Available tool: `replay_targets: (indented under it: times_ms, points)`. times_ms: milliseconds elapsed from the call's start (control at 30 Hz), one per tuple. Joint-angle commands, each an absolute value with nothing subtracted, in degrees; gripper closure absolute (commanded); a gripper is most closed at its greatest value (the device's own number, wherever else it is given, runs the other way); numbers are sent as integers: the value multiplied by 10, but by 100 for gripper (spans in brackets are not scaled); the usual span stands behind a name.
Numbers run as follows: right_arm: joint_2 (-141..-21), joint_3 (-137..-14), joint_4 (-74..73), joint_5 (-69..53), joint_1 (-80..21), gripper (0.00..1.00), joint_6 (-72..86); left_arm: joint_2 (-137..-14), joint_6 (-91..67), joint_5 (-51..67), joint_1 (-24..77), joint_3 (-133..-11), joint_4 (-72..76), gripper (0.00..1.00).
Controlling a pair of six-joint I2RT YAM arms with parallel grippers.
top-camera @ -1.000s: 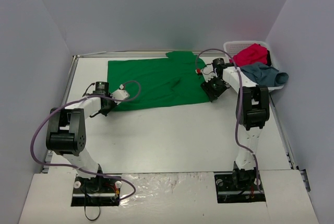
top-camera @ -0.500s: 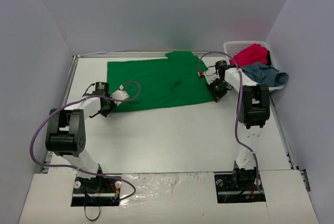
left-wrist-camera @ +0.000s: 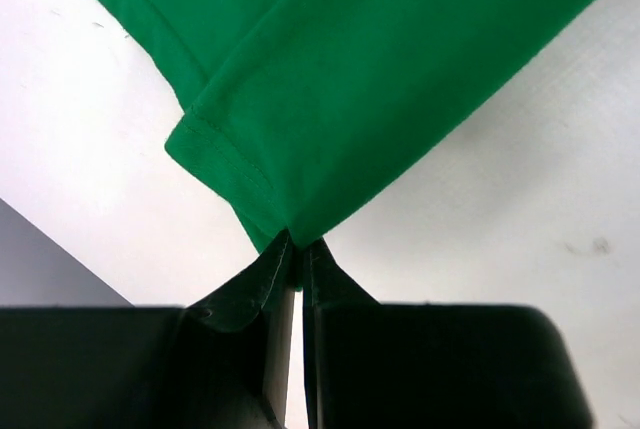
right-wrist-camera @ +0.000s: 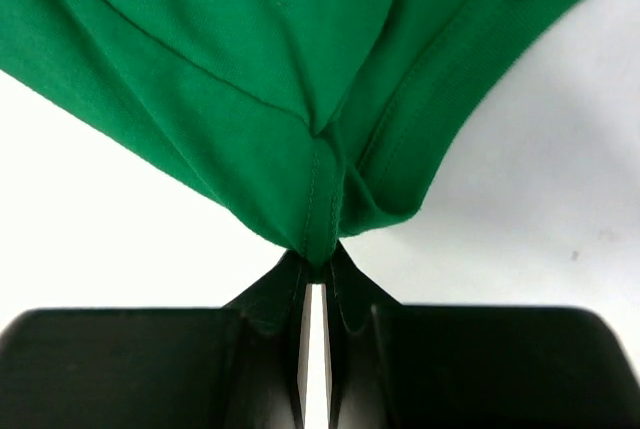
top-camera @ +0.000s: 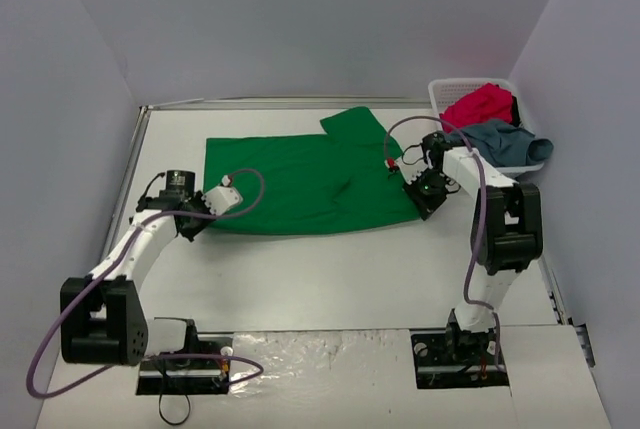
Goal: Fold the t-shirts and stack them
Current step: Fold the flattened tshirt in 1/3 of the way
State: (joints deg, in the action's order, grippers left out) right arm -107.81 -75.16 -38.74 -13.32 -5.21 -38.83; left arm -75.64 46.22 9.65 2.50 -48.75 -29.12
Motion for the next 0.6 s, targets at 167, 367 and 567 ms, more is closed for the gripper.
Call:
replay_targets:
  times_ms: [167, 367, 567]
  points:
    - [-948, -698, -480, -144, -52, 100, -419, -631, 512, 101, 21, -418, -411, 98]
    - [-899, -681, -517, -147, -57, 100, -430, -603, 515, 90, 22, -390, -413, 98]
    - [-874, -677, -558, -149, -59, 100, -446, -611, 514, 88, 21, -400, -406, 98]
